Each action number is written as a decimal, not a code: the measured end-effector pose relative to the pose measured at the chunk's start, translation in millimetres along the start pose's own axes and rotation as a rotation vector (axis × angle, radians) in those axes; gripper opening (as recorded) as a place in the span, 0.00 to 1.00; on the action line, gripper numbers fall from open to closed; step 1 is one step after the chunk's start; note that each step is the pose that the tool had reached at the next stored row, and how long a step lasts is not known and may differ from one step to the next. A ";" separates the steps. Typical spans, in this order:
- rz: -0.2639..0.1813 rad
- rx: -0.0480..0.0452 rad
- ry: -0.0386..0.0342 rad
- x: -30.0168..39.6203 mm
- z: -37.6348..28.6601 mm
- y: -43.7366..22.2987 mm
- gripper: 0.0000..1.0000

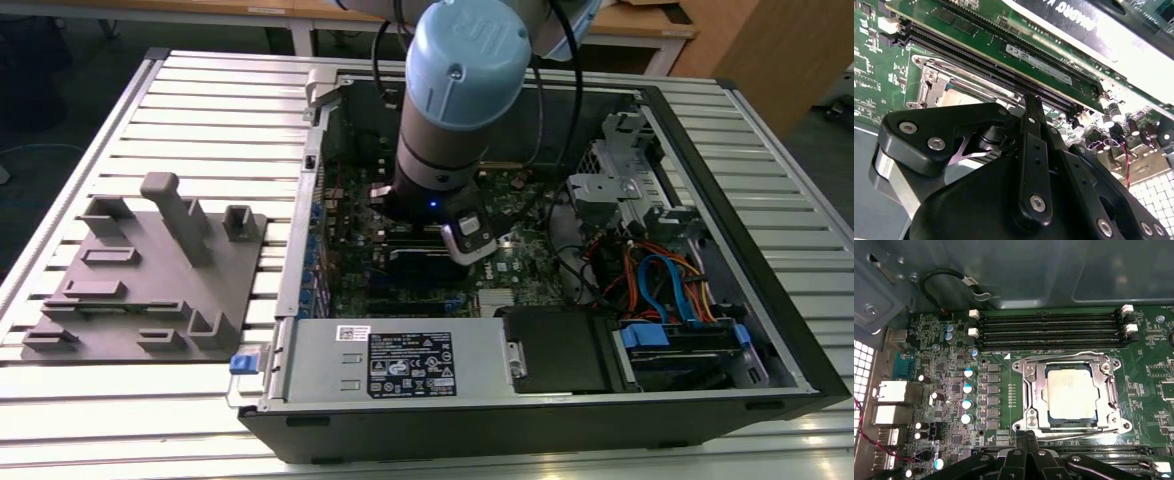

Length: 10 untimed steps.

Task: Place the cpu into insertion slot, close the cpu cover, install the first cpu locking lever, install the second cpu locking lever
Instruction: 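Install the second cpu locking lever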

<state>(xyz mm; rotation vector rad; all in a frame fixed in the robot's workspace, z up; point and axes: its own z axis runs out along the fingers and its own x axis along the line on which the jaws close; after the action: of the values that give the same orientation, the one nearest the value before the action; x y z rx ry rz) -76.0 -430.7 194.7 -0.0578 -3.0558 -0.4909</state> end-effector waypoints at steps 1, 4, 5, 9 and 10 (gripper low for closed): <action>0.000 -0.0024 0.0001 0.1 0.4 0.1 0.10; 0.000 -0.0072 0.0003 0.6 1.8 0.4 0.10; 0.000 -0.0078 0.0003 0.9 2.1 0.6 0.10; 0.000 -0.0081 0.0004 2.3 3.6 2.1 0.10; 0.000 -0.0081 0.0005 2.6 4.1 2.8 0.10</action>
<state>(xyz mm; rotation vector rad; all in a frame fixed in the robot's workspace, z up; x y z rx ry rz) -78.6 -426.7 191.8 -0.0576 -3.0535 -0.5032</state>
